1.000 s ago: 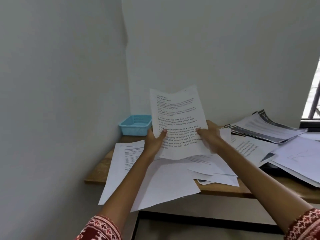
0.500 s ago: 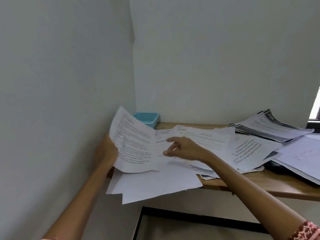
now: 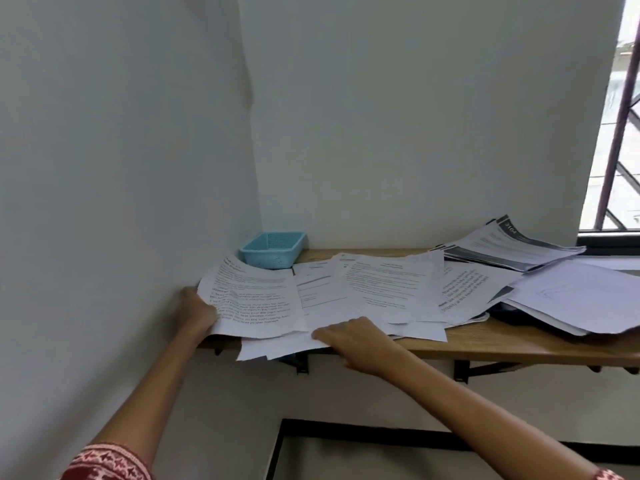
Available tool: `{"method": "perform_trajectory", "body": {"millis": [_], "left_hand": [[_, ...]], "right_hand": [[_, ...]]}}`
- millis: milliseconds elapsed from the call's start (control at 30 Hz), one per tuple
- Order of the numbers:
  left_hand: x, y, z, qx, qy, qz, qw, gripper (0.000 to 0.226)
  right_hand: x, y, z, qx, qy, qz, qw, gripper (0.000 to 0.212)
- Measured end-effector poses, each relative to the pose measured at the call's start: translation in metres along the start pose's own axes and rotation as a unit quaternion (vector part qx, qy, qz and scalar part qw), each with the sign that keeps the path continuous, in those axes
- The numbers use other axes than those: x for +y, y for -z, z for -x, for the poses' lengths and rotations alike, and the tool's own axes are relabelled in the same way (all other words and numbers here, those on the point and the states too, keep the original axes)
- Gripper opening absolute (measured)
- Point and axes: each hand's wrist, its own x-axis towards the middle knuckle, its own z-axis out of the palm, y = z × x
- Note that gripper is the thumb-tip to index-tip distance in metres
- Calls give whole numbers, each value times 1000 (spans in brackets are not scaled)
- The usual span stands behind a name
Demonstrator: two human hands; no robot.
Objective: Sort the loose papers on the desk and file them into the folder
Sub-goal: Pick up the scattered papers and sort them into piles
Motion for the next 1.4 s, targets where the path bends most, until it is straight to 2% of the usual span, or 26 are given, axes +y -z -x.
{"method": "perform_trajectory", "body": {"millis": [100, 200, 267, 367, 533, 633, 733, 800, 833, 900, 967, 1033, 1067, 1167, 1200, 1300, 1400], "left_hand": [[3, -7, -1, -8, 2, -18, 1000, 55], [5, -14, -1, -24, -24, -115, 993, 42], [6, -15, 0, -32, -49, -215, 975, 32], [9, -11, 2, -31, -62, -370, 926, 30], [11, -17, 5, -17, -86, -461, 883, 32], [15, -32, -1, -41, -169, -386, 906, 38], [32, -52, 4, -145, -225, -252, 930, 46], [43, -63, 10, -184, -238, -228, 926, 44], [48, -67, 12, -196, -244, -238, 920, 44], [58, -75, 16, -221, -249, -254, 908, 48], [68, -83, 20, -249, -253, -238, 904, 56], [81, -94, 24, -269, -270, -218, 898, 57], [88, -100, 26, -278, -279, -211, 895, 55], [110, -120, 35, -304, -311, -204, 877, 49], [116, -129, 39, -315, -315, -202, 872, 50], [127, -150, 46, -346, -305, -240, 854, 64], [126, -163, 45, -332, -302, -301, 841, 81]], "right_hand": [[7, 2, 11, 6, 5, 30, 1000, 43], [9, 7, 19, 8, 9, 36, 999, 40], [6, 9, 23, 7, 19, 45, 999, 36], [4, 7, 23, 4, 26, 55, 998, 31], [2, 12, 16, -5, 34, 36, 999, 26], [1, 20, 12, -33, 22, -23, 999, 40], [4, 33, 9, -96, -35, -156, 982, 62], [12, 41, 4, -97, -72, -259, 958, 57], [20, 41, 1, -72, -99, -284, 951, 54], [41, 37, -4, 4, -182, -279, 943, 52], [71, 24, -5, 65, -295, -237, 923, 41], [99, 13, -2, 78, -406, -189, 891, 30], [111, 10, -1, 60, -444, -164, 879, 34], [130, 1, -1, -70, -498, -98, 859, 78], [134, -2, -3, -100, -504, -94, 853, 86], [140, -2, -13, -133, -519, -117, 836, 89], [145, 2, -24, -141, -534, -169, 817, 87]]}}
